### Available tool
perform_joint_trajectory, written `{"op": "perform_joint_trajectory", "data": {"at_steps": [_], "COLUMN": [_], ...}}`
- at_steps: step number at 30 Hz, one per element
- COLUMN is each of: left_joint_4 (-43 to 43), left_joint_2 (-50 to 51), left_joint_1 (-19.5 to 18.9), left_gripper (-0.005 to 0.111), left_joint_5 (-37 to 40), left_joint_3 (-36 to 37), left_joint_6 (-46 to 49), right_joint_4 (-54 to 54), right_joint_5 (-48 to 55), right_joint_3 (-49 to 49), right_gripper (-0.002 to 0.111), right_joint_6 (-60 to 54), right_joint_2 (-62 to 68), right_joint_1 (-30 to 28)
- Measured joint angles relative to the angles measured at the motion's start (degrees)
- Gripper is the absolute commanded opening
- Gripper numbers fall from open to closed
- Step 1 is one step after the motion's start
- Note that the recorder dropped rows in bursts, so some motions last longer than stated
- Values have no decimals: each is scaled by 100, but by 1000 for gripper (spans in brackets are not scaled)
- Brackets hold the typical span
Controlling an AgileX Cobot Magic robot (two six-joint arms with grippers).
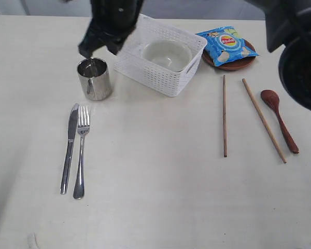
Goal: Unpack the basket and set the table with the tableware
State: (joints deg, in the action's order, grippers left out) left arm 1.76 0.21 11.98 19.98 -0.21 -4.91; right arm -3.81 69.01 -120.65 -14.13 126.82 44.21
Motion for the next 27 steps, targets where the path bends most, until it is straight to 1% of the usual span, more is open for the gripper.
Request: {"op": "perform_joint_trajectory", "data": {"at_steps": [3, 6, 9, 14, 27], "left_joint_4": [0, 0, 0, 0, 0], "left_joint_2": [0, 0, 0, 0, 0], "left_joint_1": [0, 0, 0, 0, 0], "left_gripper": [0, 0, 0, 0, 0], "left_joint_5": [0, 0, 0, 0, 0], "left_joint_3": [0, 0, 0, 0, 0], "left_joint_6": [0, 0, 0, 0, 0], "right_joint_4": [265, 929, 1527, 1838, 1964], "right_joint_5": [23, -286, -621, -1113, -1950], "right_joint_3": [555, 1060, 1390, 1579, 1579], "right_gripper": [0, 0, 0, 0, 0], "right_joint_6": [24, -143, -445, -594, -639], "right_joint_2": [48, 71, 76, 100, 583], "right_joint_1": [-351, -702, -843, -796, -511]}}
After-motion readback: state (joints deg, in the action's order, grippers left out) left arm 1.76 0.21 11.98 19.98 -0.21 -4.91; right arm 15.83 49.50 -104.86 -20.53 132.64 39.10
